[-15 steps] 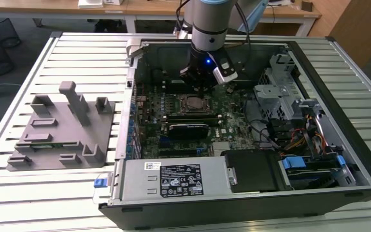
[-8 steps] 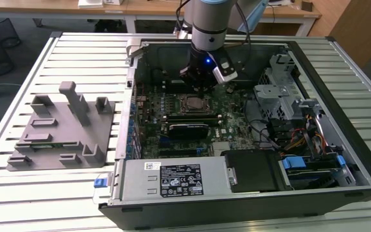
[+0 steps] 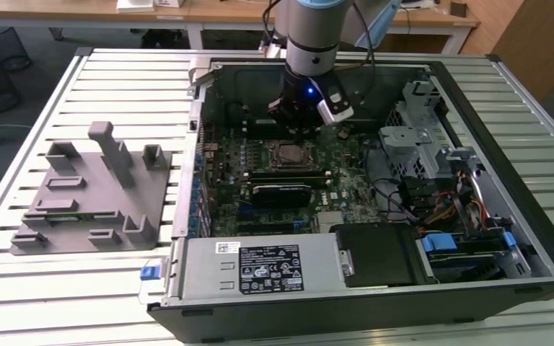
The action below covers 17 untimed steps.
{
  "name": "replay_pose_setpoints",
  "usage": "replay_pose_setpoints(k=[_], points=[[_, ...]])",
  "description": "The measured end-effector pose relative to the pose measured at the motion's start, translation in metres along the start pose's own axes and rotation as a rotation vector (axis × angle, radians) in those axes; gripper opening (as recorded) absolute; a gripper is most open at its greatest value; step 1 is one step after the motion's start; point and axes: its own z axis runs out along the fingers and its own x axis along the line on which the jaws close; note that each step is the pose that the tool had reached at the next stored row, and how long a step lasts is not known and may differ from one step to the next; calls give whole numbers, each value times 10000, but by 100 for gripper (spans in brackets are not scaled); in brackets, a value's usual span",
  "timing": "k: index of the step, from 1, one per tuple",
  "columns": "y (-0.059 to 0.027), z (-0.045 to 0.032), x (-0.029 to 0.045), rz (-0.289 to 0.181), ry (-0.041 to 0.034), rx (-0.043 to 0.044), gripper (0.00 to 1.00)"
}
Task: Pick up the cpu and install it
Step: 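Install the first cpu locking lever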
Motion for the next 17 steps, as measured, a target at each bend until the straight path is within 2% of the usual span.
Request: replay_pose_setpoints(k=[3, 5, 7, 13, 17], points=[[0, -1, 0, -6, 11, -298, 11], [1, -4, 0, -8, 18, -417, 11], [2, -23, 0, -6, 20, -450, 11], [7, -123, 1, -6, 32, -451, 11], [-30, -129, 0, -7, 33, -453, 11]])
